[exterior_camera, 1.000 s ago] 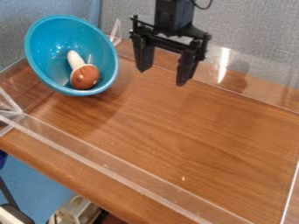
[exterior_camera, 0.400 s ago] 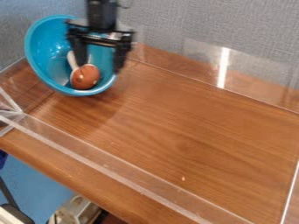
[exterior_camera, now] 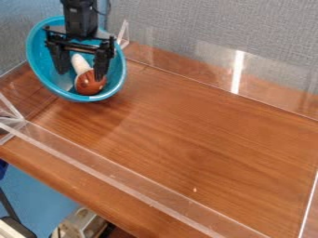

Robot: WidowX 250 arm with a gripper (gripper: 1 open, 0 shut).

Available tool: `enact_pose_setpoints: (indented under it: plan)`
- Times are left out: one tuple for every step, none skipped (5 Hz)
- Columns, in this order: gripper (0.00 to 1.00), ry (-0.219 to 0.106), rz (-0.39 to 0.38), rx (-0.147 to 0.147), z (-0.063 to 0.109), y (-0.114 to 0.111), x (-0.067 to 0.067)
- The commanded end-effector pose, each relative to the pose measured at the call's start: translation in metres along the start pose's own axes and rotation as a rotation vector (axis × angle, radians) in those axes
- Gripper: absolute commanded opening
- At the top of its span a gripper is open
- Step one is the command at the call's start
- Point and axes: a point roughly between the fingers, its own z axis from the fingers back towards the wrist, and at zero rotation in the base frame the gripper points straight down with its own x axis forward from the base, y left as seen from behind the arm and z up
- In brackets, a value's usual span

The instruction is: Remove the mushroom from inside the blue bowl and put it on the table

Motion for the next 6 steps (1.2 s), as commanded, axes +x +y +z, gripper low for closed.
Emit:
enact_pose_setpoints:
  plan:
    - [1.00,-0.068,0.047,0.045,0.010,0.014,0.017]
    - [1.00,-0.066,0.066,0.069,0.002,0.018,0.022]
    - [1.00,-0.066,0.082,0.088,-0.003,0.022,0.026]
    - [1.00,-0.066,0.091,0.103,-0.007,0.024,0.028]
    - [1.00,-0.070,0.098,0.119,-0.009,0.025,0.029]
    - [1.00,-0.078,0.104,0.132,-0.009,0.026,0.030]
